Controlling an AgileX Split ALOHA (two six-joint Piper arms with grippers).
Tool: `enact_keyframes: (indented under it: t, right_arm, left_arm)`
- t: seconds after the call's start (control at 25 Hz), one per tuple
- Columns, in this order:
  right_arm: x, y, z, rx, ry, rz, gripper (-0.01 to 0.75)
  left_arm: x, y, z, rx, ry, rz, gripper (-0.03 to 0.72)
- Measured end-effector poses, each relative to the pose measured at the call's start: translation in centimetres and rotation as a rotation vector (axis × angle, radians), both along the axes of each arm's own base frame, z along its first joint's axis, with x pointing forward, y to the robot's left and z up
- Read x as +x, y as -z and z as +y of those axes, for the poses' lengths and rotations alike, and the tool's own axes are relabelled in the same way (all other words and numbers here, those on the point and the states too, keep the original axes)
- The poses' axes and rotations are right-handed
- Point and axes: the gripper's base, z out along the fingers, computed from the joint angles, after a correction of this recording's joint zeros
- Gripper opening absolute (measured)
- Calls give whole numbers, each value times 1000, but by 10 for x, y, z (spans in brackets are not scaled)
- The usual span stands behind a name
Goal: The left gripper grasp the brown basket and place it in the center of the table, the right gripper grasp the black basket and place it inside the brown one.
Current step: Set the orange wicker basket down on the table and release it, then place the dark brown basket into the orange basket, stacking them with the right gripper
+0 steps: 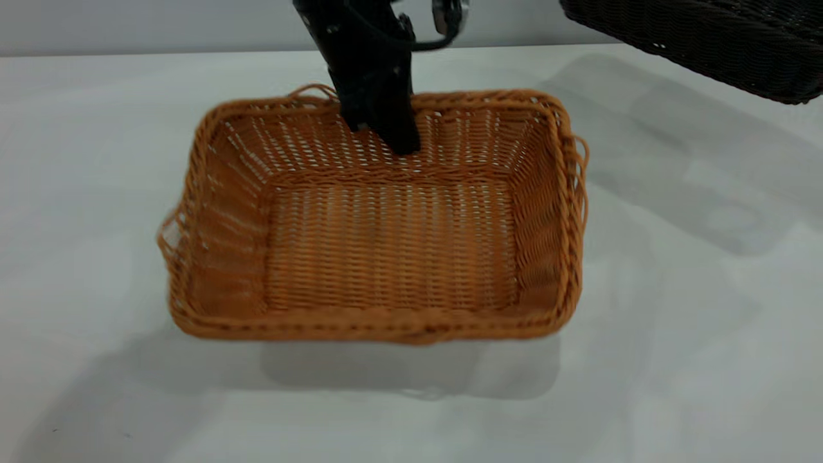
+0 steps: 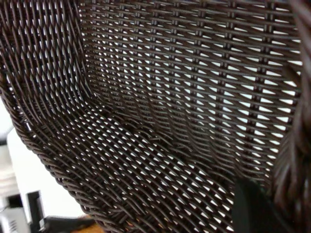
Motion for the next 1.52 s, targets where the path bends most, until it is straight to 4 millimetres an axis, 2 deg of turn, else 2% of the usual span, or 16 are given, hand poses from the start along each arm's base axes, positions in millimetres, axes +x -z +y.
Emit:
enact_keyframes:
  t: [0.12, 0.24, 0.32, 0.44, 0.56, 0.68, 0.76, 0.84, 1.0, 1.12, 1.32, 1.52]
  right_arm:
    - [-1, -2, 2, 20, -21, 1, 92]
    - [-2, -3, 4, 33, -33, 2, 92]
    - [-3, -4, 4, 39, -38, 2, 92]
    - [-3, -4, 7, 51, -56, 6, 92]
    - [-1, -4, 17, 48, -93, 15, 92]
    - [3, -2, 38, 44, -155, 46, 92]
    - [6, -1, 63, 36, -231, 74, 92]
    - [6, 1, 84, 25, -301, 101, 92]
    - [4, 3, 131, 6, -445, 145, 92]
    - [1, 3, 165, -2, -535, 169, 92]
    - [-7, 5, 217, -41, -646, 163, 92]
    - [-11, 7, 244, -91, -681, 127, 92]
  left_arm:
    - [0, 2, -3, -5, -18, -4, 298]
    - [2, 1, -5, -15, -101, -6, 424]
    - [5, -3, -6, -23, -179, -7, 481]
    - [11, -28, 1, -30, -288, -49, 527]
    - [21, -68, 26, -54, -496, -67, 538]
    - [34, -105, 68, -88, -746, -71, 539]
    - [42, -125, 100, -119, -892, -81, 539]
    - [50, -137, 133, -145, -1019, -87, 539]
    - [58, -144, 174, -176, -1154, -97, 539]
    - [61, -144, 187, -194, -1197, -86, 539]
    - [62, -145, 187, -217, -1209, -81, 539]
    - [62, -146, 185, -237, -1203, -70, 539]
